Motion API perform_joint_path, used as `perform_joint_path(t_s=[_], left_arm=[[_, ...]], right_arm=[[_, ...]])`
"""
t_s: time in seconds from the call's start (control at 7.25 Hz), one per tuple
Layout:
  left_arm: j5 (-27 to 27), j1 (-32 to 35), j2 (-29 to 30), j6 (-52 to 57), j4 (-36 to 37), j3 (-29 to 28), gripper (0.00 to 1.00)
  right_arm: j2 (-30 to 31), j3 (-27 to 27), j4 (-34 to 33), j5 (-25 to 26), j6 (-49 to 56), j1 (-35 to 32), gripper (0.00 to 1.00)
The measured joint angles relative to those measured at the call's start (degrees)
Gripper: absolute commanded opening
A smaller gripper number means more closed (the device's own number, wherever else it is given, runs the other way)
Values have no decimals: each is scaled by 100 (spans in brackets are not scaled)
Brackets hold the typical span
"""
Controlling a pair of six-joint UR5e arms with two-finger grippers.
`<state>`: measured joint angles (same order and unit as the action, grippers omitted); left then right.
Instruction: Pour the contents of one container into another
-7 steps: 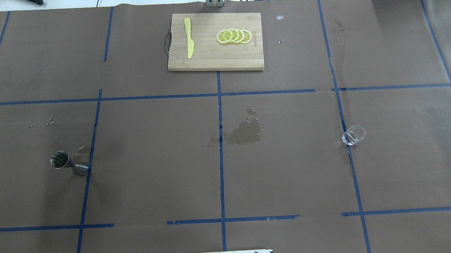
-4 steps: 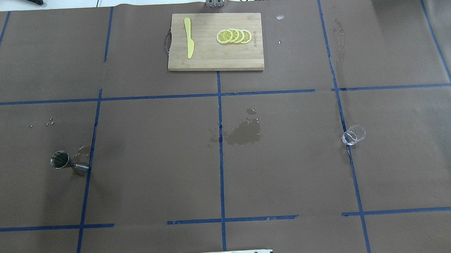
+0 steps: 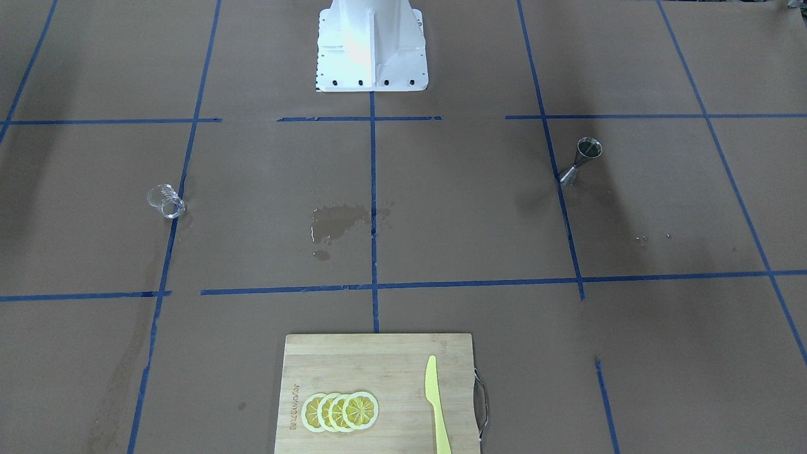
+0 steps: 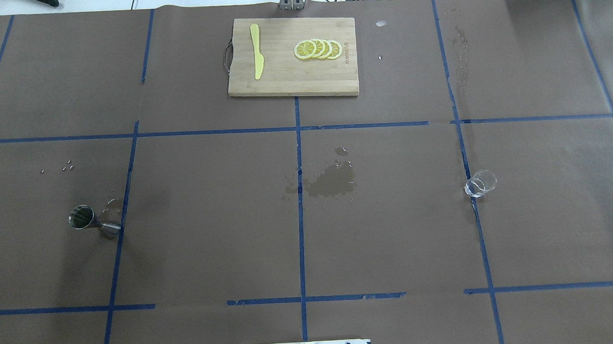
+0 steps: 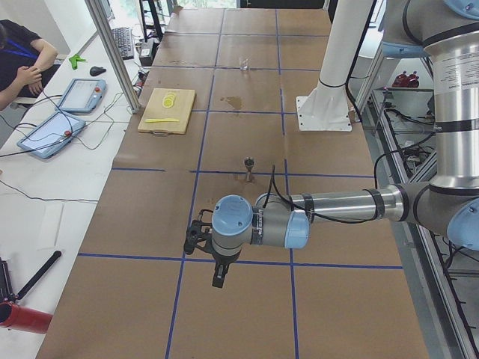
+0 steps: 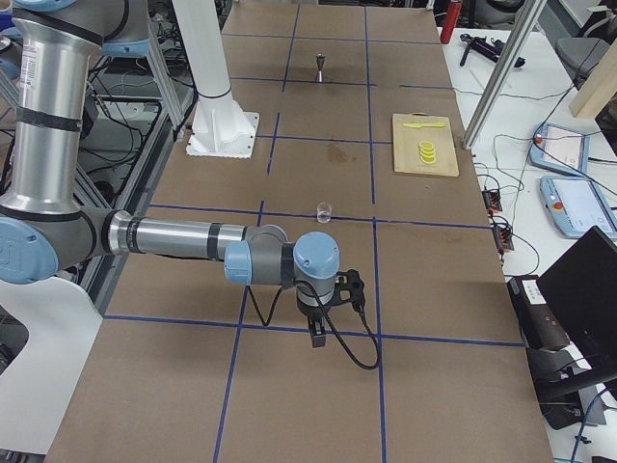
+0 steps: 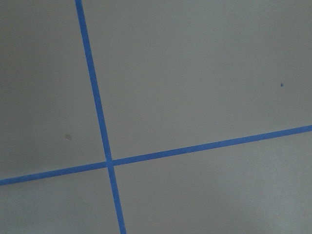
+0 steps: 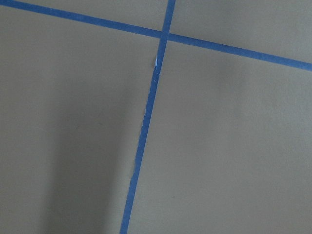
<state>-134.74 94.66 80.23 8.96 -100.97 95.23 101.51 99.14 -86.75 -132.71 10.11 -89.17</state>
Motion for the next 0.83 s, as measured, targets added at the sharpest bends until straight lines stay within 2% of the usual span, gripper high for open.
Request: perform_joint_path(t_s=[0.83], left_arm=[[-4,-5,12,0,-2,16,100]], right_arm=[[0,23,73,8,0,60,100]])
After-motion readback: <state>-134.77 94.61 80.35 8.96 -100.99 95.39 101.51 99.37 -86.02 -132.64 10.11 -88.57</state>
